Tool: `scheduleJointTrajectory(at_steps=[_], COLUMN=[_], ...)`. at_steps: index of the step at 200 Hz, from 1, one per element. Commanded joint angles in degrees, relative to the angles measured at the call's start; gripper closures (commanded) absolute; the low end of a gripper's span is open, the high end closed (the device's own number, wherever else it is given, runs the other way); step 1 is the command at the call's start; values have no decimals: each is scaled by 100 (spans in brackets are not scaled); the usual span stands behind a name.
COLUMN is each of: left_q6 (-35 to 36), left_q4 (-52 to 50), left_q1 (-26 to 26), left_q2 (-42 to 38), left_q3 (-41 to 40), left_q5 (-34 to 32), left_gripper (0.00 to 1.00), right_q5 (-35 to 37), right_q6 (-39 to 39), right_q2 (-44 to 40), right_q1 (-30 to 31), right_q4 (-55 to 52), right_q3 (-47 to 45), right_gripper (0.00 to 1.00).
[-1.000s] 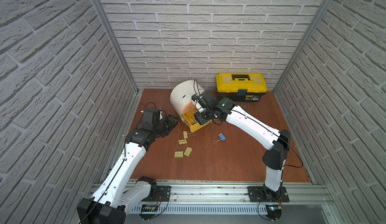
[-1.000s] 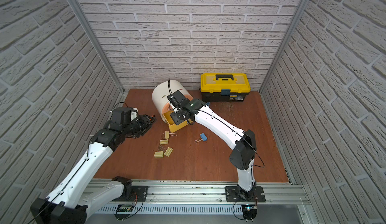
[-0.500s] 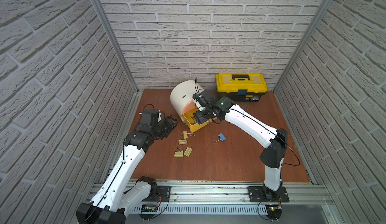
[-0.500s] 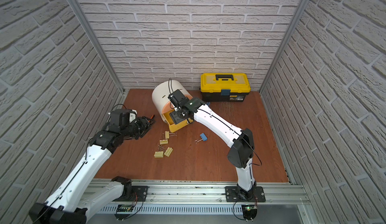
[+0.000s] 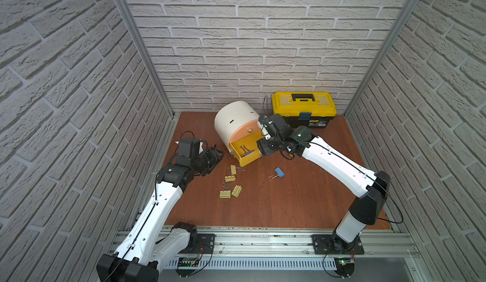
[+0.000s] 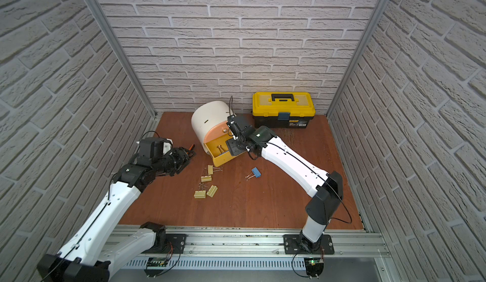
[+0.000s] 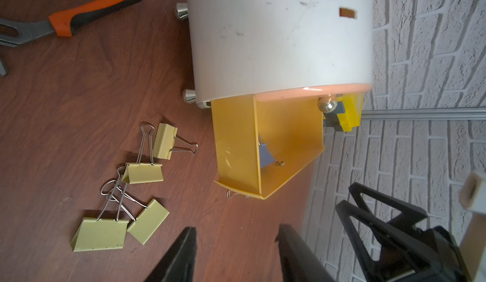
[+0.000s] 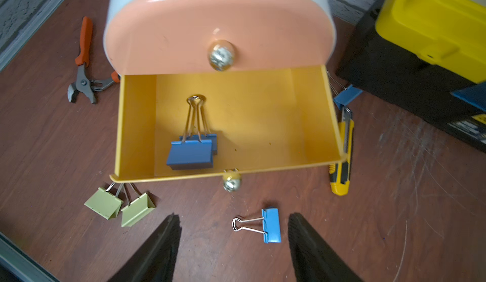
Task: Put the binder clips in the drawer according to color
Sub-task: Place the binder clip in the drawer, then pick up the binder clip at the center of the board.
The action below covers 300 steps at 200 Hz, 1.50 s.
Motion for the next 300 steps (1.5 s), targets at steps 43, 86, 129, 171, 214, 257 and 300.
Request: scheduleJointTrajectory(at_steps=[43, 86, 129, 171, 214, 257, 300], left_q6=[75, 10, -105, -139, -132, -132, -123], left_q4=[-201, -314, -347, -389, -383, -326, -295], left_q1=[87, 95, 89, 94, 105, 114, 111], left_q2=[-383, -642, -894, -991, -957, -847, -741], left_q3=[-243, -522, -787, -907, -915, -915, -869], left_q5=[16, -54, -89, -98, -72, -38, -22], left_gripper=[45, 45, 45, 45, 45, 45, 45], right_q5=[-391, -861, -1086, -1241, -1337, -1320, -1337], right_q6=[622, 784, 799, 697, 545, 473, 507], right_q2=[-1200, -1095, -664, 12, 522, 715, 844], right_q1=[-802, -1204, -1295, -1308, -1305, -1306, -1305], right_q4=[786, 960, 1382, 1623, 1698, 1741, 1847], right_q3=[-2044, -2782, -3272, -3283, -3124, -3066, -3066], right_gripper=[36, 38, 39, 40, 42, 43, 45])
